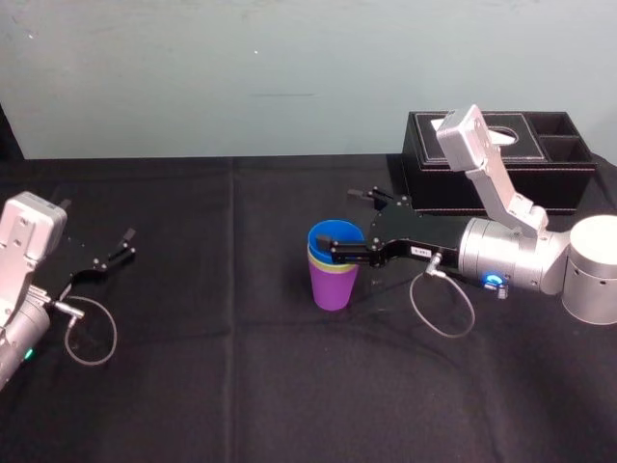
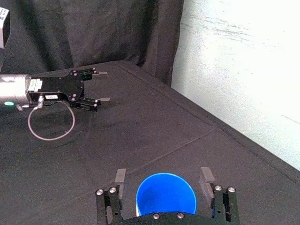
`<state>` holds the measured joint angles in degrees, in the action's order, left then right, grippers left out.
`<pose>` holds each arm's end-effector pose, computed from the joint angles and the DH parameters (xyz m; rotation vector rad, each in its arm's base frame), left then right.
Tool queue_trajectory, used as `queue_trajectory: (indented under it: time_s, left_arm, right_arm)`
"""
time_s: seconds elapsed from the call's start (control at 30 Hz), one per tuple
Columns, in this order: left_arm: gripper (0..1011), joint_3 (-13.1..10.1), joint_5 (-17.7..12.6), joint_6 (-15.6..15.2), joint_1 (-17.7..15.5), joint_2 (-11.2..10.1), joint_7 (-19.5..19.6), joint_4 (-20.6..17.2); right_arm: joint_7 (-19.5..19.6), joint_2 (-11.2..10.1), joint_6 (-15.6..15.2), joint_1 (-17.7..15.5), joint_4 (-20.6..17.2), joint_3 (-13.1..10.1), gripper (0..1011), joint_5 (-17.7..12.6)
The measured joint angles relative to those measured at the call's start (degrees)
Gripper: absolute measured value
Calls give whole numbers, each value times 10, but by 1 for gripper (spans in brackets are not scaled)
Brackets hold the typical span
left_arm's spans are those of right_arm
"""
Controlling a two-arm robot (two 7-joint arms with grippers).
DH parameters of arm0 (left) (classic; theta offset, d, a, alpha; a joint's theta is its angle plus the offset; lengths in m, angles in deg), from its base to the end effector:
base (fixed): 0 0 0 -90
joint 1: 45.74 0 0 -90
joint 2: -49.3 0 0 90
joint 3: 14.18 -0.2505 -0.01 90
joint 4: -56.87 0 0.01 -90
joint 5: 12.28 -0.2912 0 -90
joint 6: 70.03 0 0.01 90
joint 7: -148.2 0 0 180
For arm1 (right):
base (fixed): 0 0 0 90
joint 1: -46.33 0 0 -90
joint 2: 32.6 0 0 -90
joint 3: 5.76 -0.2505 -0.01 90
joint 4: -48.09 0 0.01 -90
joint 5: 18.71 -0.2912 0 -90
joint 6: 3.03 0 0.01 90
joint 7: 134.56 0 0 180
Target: Stack the three plastic cups sequentially using one hand.
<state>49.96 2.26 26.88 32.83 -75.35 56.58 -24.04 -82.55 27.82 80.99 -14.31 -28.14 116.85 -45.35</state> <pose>0.3350 0.0649 -0.2670 0.3044 -0.2853 1.2479 0.4011 -0.0234 -0.1982 -0.2387 -0.0369 -0.5712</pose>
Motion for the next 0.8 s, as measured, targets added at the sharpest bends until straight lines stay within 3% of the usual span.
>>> queue_trajectory:
  time_s: [0.5,0.8]
  left_arm:
    - [1010,0,0,0,0,0,0,0]
    - [1010,0,0,0,0,0,0,0]
  right_arm:
    - [0,-1,-1,0,-1,0,1000,0]
    - [27,-18,0,-39,-53,-28,1000,-18]
